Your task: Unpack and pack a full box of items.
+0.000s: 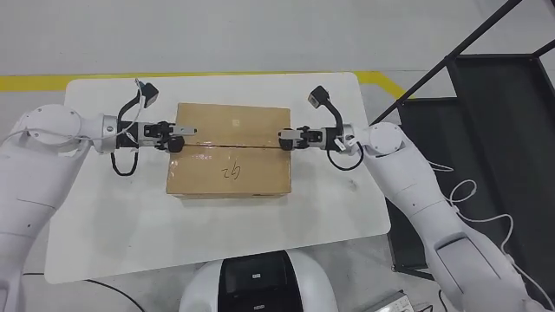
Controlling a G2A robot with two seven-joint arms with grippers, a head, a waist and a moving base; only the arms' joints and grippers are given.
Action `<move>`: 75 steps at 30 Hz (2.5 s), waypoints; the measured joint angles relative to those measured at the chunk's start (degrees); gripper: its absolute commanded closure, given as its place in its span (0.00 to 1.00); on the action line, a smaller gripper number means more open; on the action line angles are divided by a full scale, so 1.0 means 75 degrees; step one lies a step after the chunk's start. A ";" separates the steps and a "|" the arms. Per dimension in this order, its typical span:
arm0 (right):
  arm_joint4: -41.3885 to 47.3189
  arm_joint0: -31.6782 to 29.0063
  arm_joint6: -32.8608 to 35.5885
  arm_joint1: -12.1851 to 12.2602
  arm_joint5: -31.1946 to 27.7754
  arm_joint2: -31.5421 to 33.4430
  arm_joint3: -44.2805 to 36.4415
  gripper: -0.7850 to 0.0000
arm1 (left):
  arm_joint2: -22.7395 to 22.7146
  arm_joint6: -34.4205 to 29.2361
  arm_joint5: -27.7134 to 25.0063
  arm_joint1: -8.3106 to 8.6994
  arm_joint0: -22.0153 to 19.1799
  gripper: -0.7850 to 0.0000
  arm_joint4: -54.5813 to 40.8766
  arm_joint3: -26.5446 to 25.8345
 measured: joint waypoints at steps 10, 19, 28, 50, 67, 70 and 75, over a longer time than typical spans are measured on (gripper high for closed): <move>0.0310 -0.0446 -0.0106 0.0194 -0.0232 0.0683 -0.0616 0.00 | -0.0047 -0.0221 0.0060 -0.0003 -0.0006 0.00 0.0038 0.0143; -0.1570 -0.1945 0.0133 0.0803 -0.0323 0.2257 -0.0968 0.00 | -0.0046 -0.0219 0.0058 -0.0002 -0.0007 0.00 0.0038 0.0142; -0.0581 -0.3556 0.0875 0.1028 0.0653 0.2781 -0.1701 0.00 | -0.0046 -0.0219 0.0058 -0.0002 -0.0007 0.00 0.0038 0.0142; -0.0967 -0.5642 -0.3439 0.0854 0.1673 0.2255 -0.2269 0.00 | -0.0046 -0.0219 0.0058 -0.0002 -0.0007 0.00 0.0038 0.0142; -0.0034 -0.5310 -0.4020 0.0665 0.1279 0.1993 -0.1279 0.00 | -0.0046 -0.0219 0.0058 -0.0002 -0.0007 0.00 0.0038 0.0142; 0.0039 -0.5054 -0.4239 0.0587 0.1119 0.1808 -0.0978 0.00 | -0.0046 -0.0219 0.0058 -0.0002 -0.0007 0.00 0.0038 0.0142; 0.0084 -0.4769 -0.4581 0.0505 0.0907 0.1704 -0.0453 0.00 | -0.0046 -0.0219 0.0058 -0.0002 -0.0007 0.00 0.0038 0.0142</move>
